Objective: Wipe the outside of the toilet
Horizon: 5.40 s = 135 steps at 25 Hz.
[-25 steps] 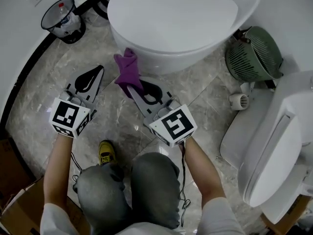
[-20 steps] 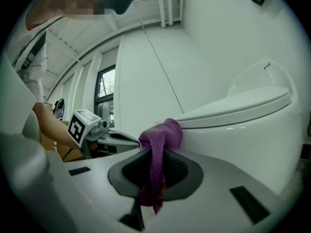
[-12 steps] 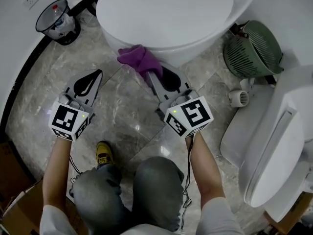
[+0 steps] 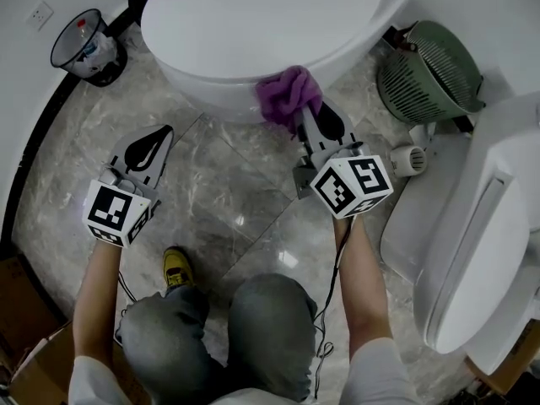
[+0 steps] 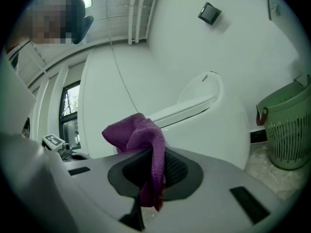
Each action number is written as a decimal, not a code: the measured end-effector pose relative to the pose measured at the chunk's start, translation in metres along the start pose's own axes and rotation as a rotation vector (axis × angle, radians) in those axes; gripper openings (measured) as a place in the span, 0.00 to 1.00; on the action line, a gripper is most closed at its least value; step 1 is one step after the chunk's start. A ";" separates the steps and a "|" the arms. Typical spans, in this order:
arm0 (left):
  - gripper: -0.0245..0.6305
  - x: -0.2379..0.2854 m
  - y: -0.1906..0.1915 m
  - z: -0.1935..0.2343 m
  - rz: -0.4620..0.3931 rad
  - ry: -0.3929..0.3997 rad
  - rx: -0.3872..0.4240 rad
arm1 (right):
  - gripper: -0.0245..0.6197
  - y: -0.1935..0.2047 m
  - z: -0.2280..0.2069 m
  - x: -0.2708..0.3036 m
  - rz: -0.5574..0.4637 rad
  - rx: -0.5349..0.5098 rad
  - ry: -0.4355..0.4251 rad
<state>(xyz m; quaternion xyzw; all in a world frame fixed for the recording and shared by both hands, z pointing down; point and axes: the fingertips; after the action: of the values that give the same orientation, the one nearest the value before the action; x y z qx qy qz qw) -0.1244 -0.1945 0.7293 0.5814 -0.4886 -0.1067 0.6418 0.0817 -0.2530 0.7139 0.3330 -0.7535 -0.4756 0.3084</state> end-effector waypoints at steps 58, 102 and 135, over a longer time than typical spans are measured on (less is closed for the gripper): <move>0.06 0.001 0.067 -0.002 0.089 0.029 0.020 | 0.13 0.102 0.036 0.039 0.065 0.062 -0.030; 0.06 0.018 0.093 -0.012 0.139 0.070 0.057 | 0.13 0.172 0.026 -0.009 0.120 -0.029 0.049; 0.06 0.018 0.123 -0.013 0.214 0.096 0.087 | 0.13 0.159 -0.123 -0.001 -0.040 0.308 0.355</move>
<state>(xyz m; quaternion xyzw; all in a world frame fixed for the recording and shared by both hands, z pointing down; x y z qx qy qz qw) -0.1590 -0.1618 0.8449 0.5576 -0.5208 0.0117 0.6462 0.1449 -0.2629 0.9044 0.4695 -0.7444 -0.2948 0.3723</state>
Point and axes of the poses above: the fingertips, and each gripper's own axes: x forward along the fingers, z to its left, y out of its underside, and after that the axes turned 8 degrees about z, right-handed
